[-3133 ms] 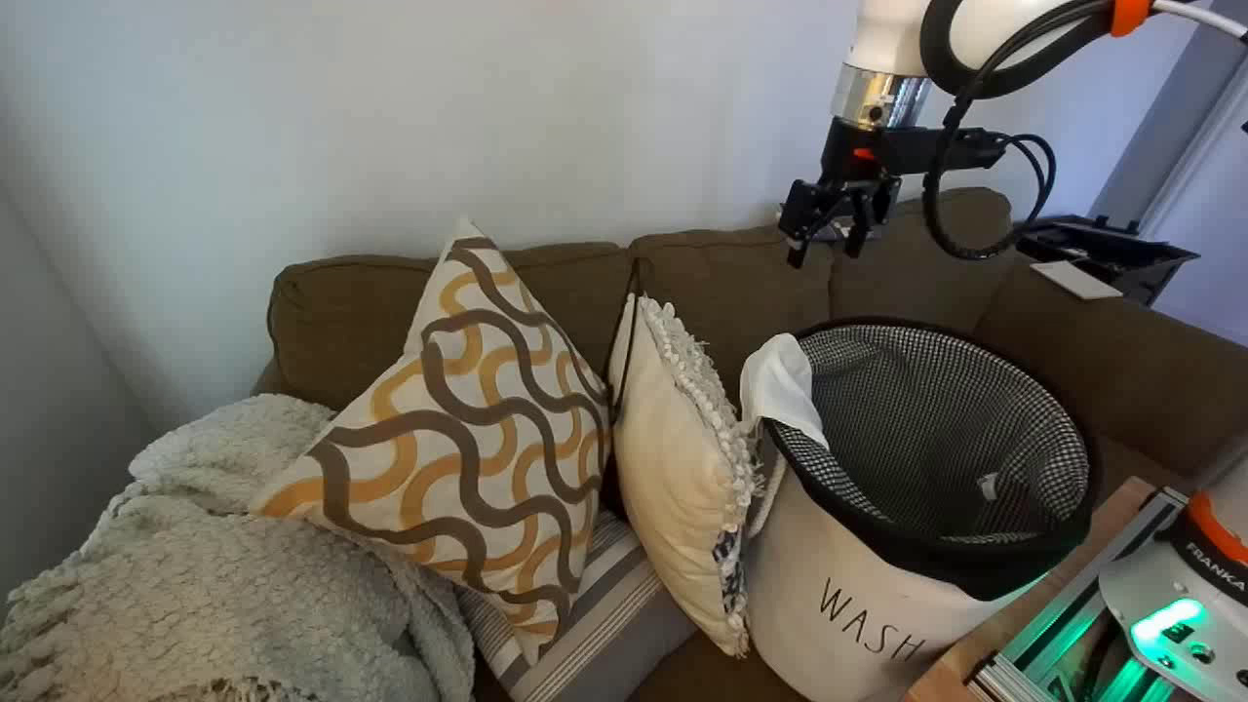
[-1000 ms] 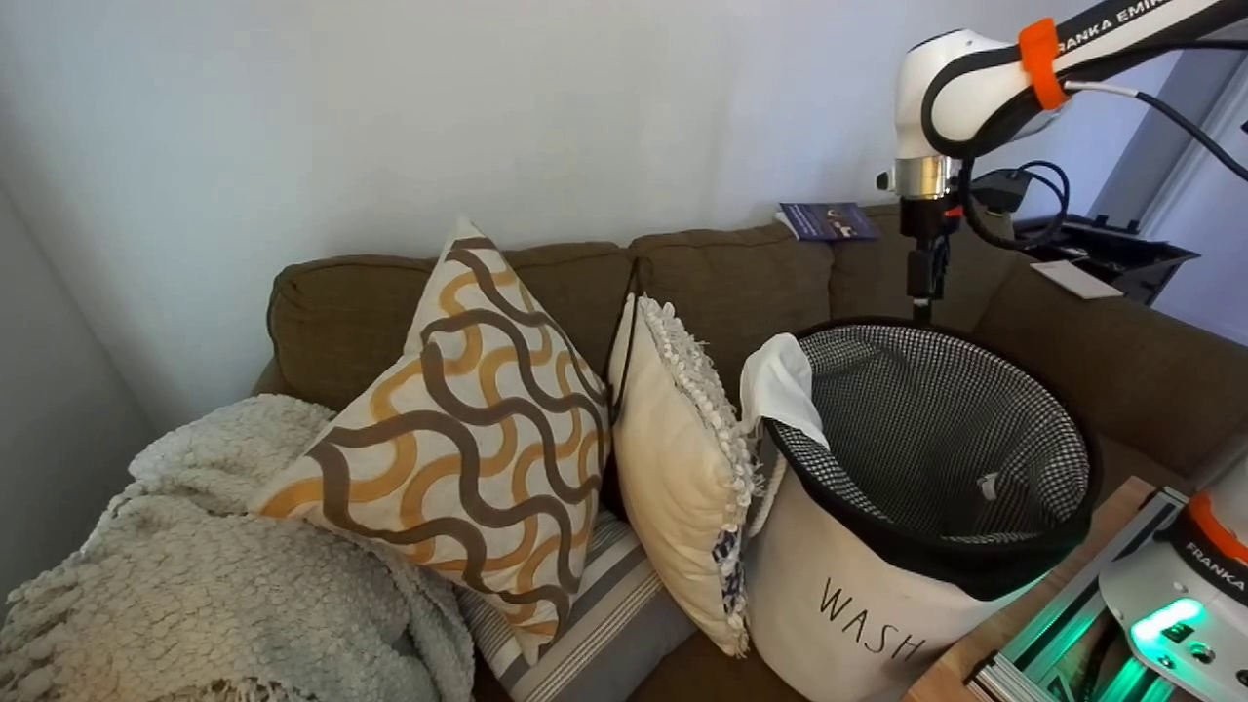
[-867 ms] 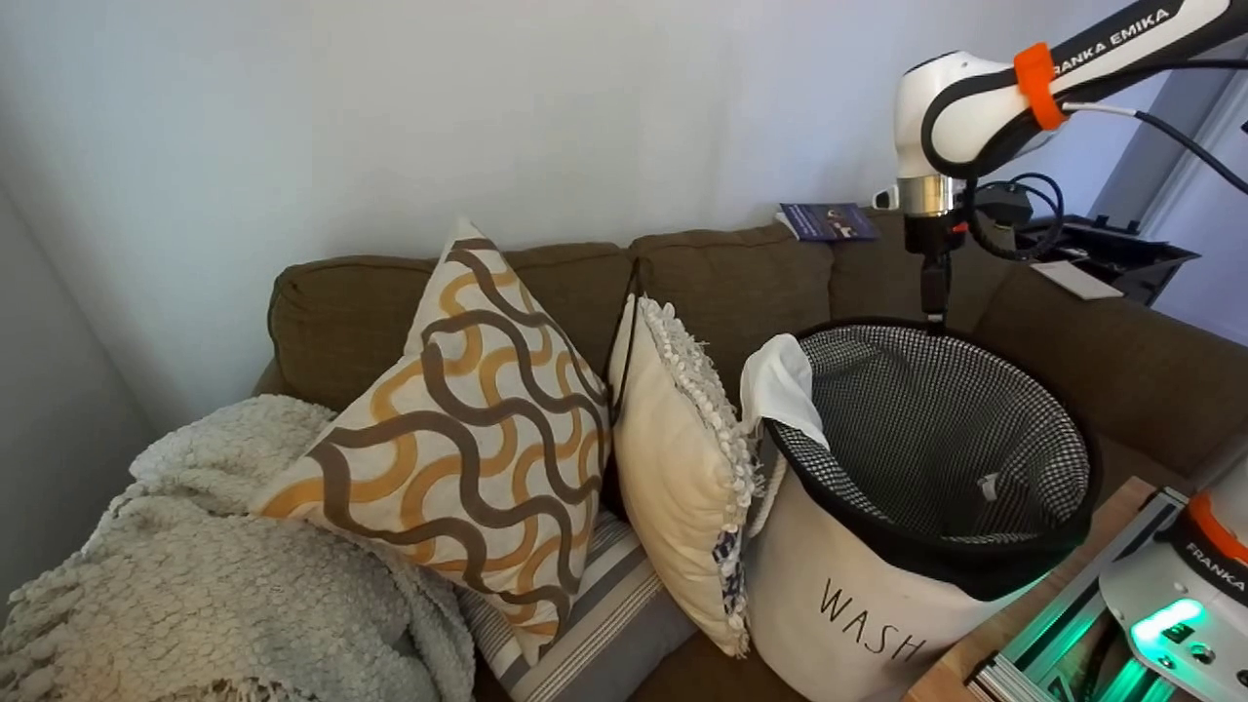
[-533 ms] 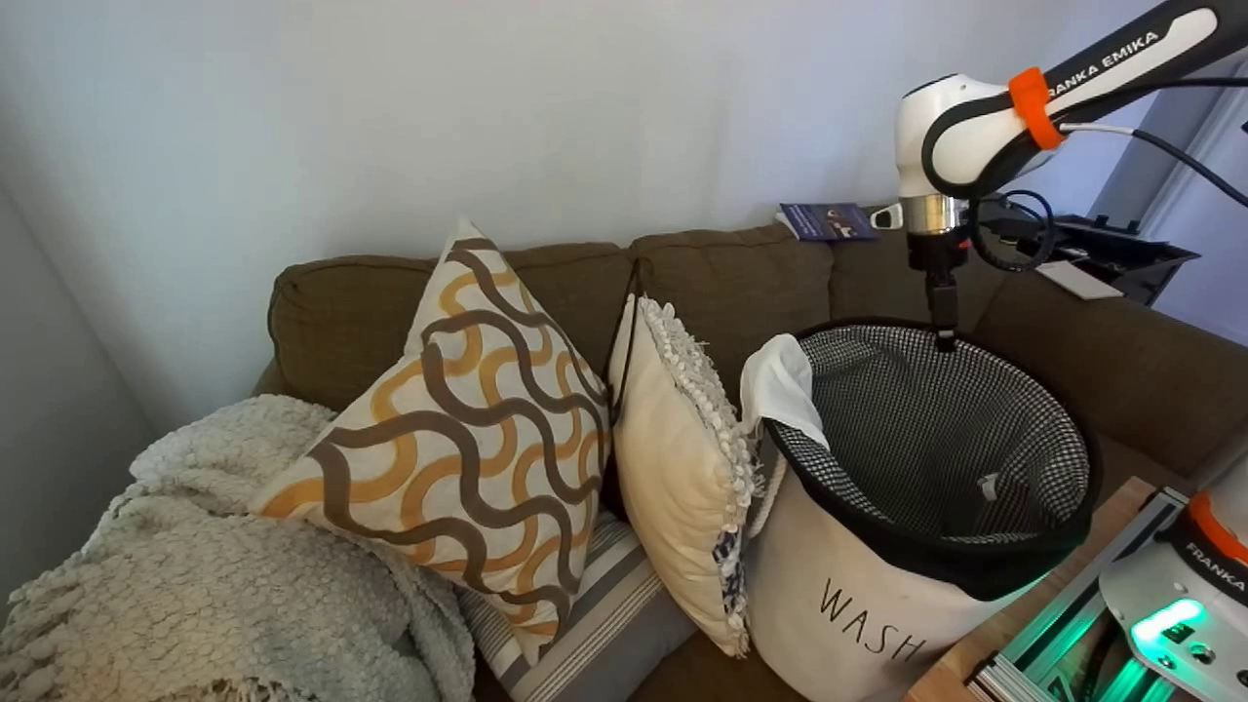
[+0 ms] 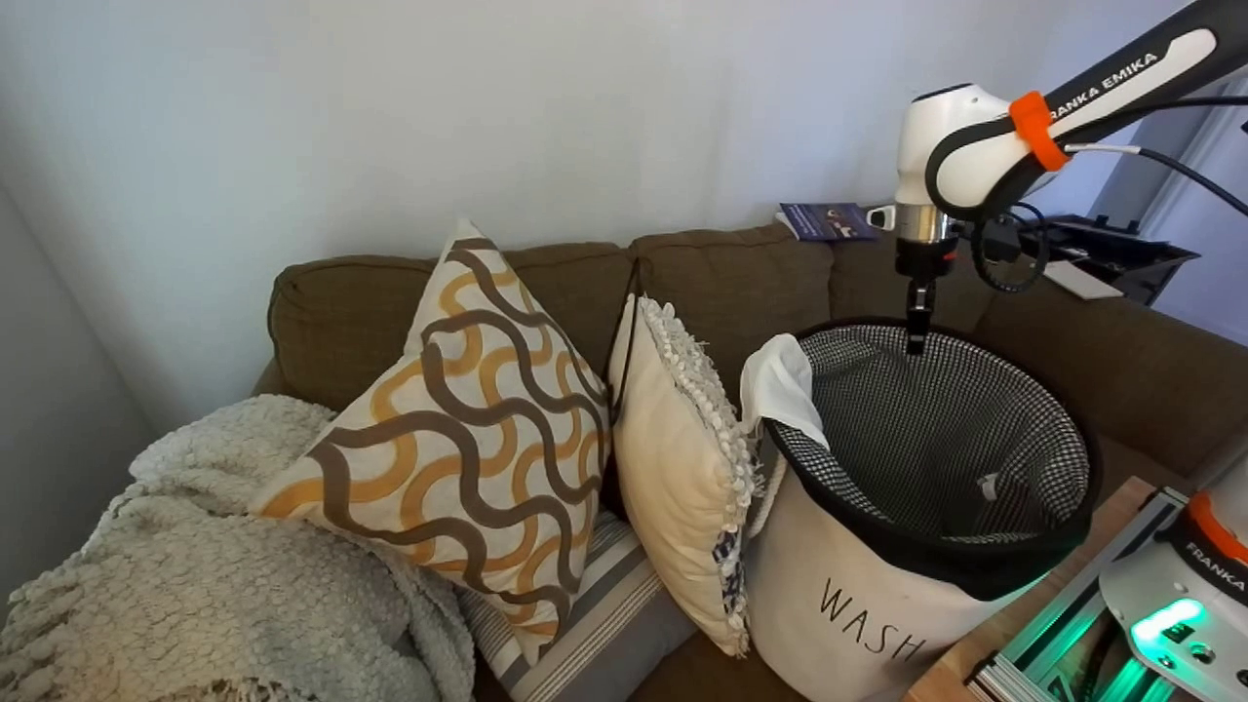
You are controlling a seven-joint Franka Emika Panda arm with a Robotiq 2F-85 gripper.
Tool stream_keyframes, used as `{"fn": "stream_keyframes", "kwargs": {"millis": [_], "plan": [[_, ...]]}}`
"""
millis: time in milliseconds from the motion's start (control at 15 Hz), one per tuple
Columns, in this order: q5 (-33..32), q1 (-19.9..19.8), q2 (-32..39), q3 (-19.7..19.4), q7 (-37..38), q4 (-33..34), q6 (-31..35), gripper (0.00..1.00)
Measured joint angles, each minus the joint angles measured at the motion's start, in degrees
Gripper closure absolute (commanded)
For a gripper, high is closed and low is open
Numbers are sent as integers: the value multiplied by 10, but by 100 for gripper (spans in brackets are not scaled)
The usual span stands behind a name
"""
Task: Move the laundry bag to the right on the couch
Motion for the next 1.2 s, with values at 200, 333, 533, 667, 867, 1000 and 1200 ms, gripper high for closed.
{"fn": "stream_keyframes", "kwargs": {"millis": [200, 333, 533, 667, 867, 1000, 1200], "plan": [[-16, 0, -2, 8, 54, -18, 25, 100], [-26, 0, -10, 12, 80, -24, 25, 99], [-25, -6, -26, 4, 88, -26, 29, 99], [-21, -22, -30, -18, 87, -17, 33, 99], [1, -59, -30, -69, 67, 23, 25, 99], [12, -82, -30, -96, 60, 61, 16, 99], [28, -105, -30, -124, 52, 124, -10, 99]]}}
